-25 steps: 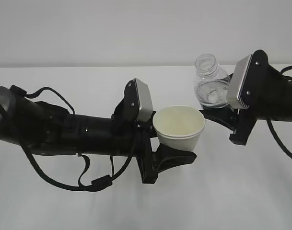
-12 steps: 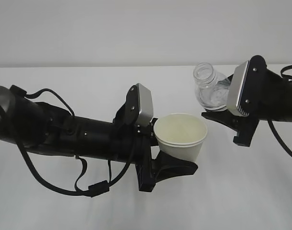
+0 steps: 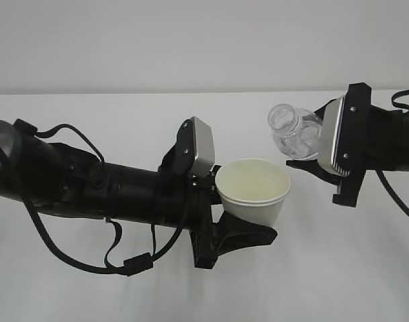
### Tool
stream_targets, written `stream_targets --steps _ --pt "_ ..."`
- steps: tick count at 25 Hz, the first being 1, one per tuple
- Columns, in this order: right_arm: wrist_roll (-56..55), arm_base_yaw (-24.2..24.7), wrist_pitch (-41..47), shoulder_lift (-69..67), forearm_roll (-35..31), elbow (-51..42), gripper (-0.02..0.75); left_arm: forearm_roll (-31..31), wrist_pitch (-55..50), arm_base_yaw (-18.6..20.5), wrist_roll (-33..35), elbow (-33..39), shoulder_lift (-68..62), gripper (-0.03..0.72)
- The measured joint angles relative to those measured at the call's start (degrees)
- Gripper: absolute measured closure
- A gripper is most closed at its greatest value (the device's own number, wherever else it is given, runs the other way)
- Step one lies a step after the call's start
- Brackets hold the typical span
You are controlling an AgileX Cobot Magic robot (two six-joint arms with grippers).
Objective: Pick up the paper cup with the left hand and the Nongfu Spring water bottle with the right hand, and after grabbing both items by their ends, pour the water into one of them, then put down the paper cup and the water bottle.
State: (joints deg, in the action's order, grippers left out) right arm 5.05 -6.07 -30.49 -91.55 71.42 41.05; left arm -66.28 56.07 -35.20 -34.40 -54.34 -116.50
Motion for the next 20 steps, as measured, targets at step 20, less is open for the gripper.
stream_targets --steps 20 --pt "11.1 0.0 0.0 0.0 -0.2 1.4 0.256 0.6 0.0 -0.4 3.0 0.0 0.0 0.223"
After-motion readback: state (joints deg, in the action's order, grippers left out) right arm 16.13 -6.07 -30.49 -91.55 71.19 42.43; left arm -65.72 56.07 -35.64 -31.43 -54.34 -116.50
